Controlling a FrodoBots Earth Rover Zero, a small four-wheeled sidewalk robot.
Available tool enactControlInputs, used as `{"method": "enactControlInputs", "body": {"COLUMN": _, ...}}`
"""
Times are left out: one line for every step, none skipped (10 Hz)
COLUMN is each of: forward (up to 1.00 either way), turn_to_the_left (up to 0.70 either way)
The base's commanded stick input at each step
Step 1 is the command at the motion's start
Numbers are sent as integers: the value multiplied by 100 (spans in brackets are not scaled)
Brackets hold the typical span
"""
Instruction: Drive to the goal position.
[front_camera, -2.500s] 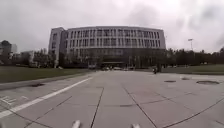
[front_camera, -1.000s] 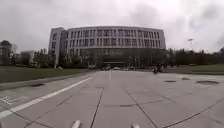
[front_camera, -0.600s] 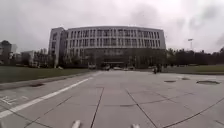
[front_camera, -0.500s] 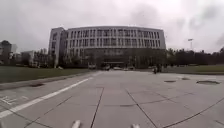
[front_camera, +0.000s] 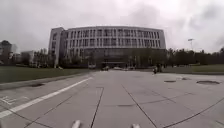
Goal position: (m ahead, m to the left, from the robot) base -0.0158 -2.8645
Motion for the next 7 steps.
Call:
{"method": "enactControlInputs", "body": {"forward": 6, "turn_to_the_left": 0}}
{"method": "enactControlInputs", "body": {"forward": 6, "turn_to_the_left": 0}}
{"method": "enactControlInputs", "body": {"forward": 6, "turn_to_the_left": 0}}
{"method": "enactControlInputs", "body": {"forward": 6, "turn_to_the_left": 0}}
{"method": "enactControlInputs", "body": {"forward": 6, "turn_to_the_left": 0}}
{"method": "enactControlInputs", "body": {"forward": 6, "turn_to_the_left": 0}}
{"method": "enactControlInputs", "body": {"forward": 6, "turn_to_the_left": 0}}
